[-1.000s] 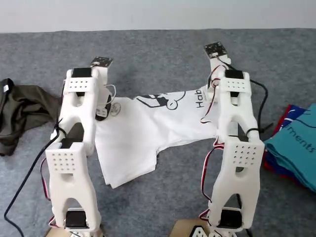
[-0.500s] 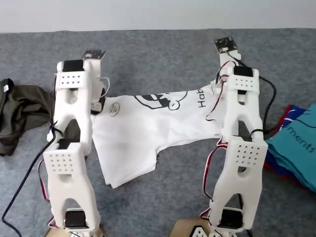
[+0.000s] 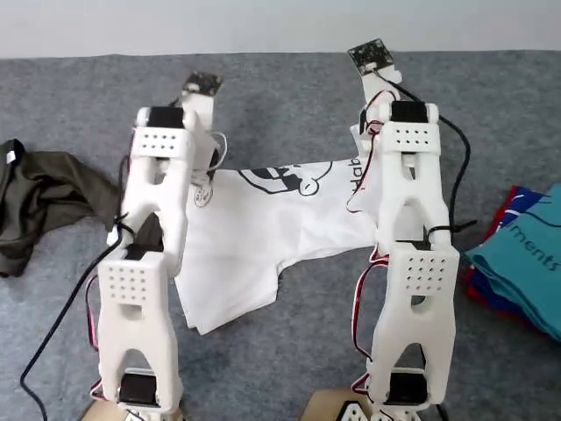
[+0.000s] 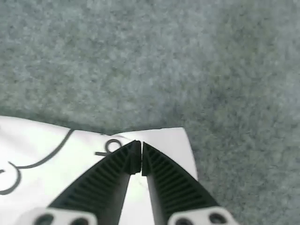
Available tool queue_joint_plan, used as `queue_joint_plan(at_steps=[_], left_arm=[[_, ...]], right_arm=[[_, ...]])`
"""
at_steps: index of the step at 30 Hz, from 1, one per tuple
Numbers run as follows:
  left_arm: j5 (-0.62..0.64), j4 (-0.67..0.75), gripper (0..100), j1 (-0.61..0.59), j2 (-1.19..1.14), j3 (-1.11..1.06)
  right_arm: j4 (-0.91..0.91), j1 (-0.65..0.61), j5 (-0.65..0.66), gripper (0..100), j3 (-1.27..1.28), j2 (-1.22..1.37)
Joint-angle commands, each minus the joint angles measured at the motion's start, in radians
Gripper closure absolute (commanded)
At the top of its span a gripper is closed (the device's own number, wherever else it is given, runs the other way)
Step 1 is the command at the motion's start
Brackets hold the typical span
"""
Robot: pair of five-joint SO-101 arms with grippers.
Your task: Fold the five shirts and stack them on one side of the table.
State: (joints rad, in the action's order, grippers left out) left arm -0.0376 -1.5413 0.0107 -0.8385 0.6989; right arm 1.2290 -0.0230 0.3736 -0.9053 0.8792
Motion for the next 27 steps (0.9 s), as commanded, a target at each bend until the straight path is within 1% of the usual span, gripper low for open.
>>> queue_joint_plan(at_steps=[1, 8, 14, 17, 20, 27], left_arm=[[0.005, -0.006, 100, -0.028, -0.041, 0.077], [0.006, -0.097, 100, -0.095, -0.167, 0.252], [0.005, -0.203, 100, -0.075, -0.213, 0.412], [0.006, -0.215, 100, -0.061, -0.209, 0.484], [0.006, -0.215, 100, -0.04, -0.163, 0.496], [0.006, -0.215, 100, 0.017, 0.005, 0.42]], right_arm=[[0.002, -0.004, 0.023, 98.8, -0.043, -0.013], [-0.005, 0.025, 0.032, 98.8, -0.049, 0.062], [0.001, 0.024, 0.041, 98.8, -0.055, 0.074], [0.013, 0.018, 0.041, 98.8, -0.103, 0.074], [0.071, 0.01, 0.043, 98.8, -0.183, 0.074], [0.274, 0.004, 0.043, 98.8, -0.41, 0.077]])
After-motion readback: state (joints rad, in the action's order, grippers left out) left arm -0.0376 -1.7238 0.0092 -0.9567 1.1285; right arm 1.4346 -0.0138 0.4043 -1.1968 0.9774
